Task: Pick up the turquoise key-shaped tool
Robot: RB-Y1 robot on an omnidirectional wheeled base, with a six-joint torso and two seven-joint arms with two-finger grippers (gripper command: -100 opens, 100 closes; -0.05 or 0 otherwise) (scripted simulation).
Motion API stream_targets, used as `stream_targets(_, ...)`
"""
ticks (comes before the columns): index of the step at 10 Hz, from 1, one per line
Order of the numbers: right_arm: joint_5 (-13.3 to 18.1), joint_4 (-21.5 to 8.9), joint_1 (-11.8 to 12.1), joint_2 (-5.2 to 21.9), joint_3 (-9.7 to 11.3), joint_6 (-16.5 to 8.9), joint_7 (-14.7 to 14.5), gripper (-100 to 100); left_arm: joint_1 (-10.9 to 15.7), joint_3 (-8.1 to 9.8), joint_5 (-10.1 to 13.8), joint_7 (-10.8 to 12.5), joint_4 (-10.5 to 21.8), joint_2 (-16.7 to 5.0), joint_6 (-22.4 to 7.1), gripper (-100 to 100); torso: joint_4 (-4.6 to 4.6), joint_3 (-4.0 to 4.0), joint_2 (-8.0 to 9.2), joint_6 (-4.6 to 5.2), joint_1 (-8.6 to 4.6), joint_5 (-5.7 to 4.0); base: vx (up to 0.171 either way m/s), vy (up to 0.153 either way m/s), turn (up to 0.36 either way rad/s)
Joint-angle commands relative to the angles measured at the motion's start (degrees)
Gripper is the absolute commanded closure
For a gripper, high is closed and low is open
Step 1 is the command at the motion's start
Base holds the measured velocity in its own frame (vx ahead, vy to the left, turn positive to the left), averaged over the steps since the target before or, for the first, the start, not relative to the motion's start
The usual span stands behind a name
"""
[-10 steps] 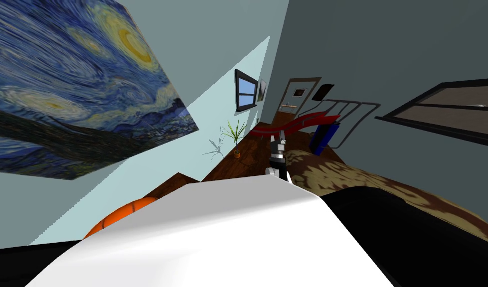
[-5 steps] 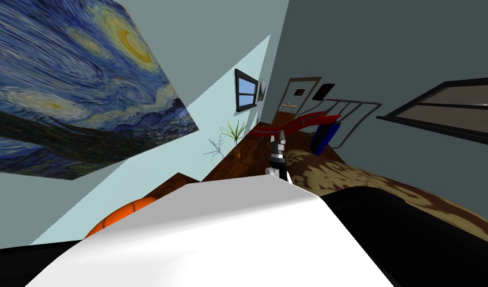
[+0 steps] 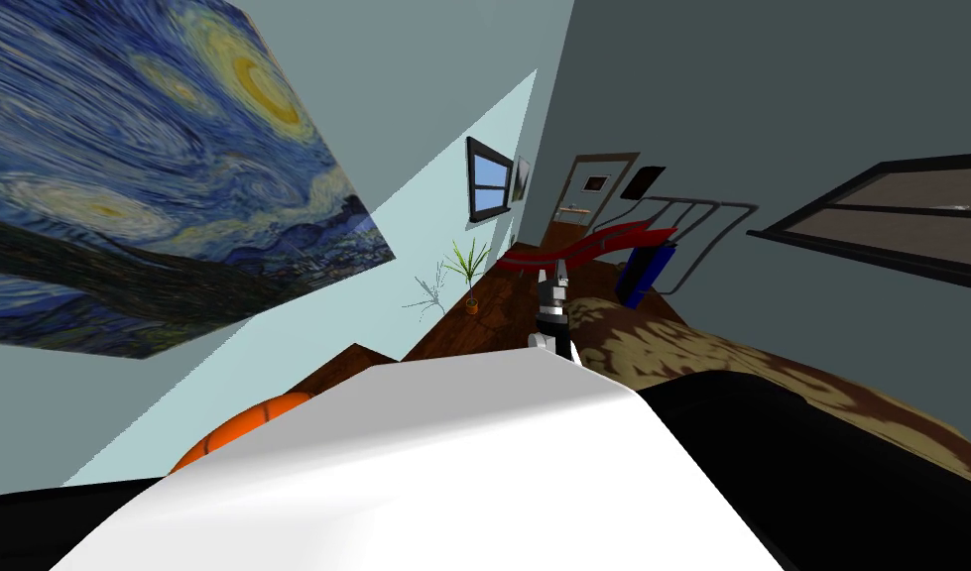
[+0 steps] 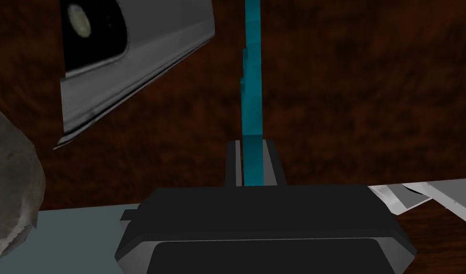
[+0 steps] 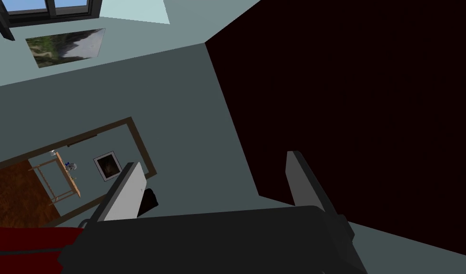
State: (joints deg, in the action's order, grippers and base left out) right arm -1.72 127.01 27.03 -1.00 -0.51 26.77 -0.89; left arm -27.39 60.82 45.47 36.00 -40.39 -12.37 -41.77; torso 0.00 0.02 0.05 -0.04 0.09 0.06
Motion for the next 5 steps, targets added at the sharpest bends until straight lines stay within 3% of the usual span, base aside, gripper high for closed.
stream_targets(1, 0.0, 0.0, 0.0, 0.0, 0.0, 0.0, 0.0, 0, -0.9, 0.30, -0.1, 0.6, -1.7, 0.1, -1.5, 100, 0.00, 0.00, 0.00, 0.00, 0.00, 0.00, -0.007, 0.001, -0.022)
stream_targets(3, 0.0, 0.0, 0.0, 0.0, 0.0, 0.0, 0.0, 0, -2.1, 1.10, 0.4, 0.8, -2.8, -0.7, -3.4, 100, -0.01, -0.02, -0.03, 0.01, -0.02, 0.00, -0.004, 0.000, -0.023)
stream_targets(4, 0.0, 0.0, 0.0, 0.0, 0.0, 0.0, 0.0, 0, -1.7, 0.86, 0.3, 0.6, -2.2, -0.5, -2.6, 100, 0.00, -0.02, -0.03, 0.01, 0.00, 0.02, 0.000, 0.000, 0.000)
stream_targets(5, 0.0, 0.0, 0.0, 0.0, 0.0, 0.0, 0.0, 0, -1.8, 0.93, 0.3, 0.5, -2.2, -0.7, -2.7, 0, 0.03, -0.01, -0.04, 0.01, 0.01, 0.07, 0.000, 0.000, 0.000)
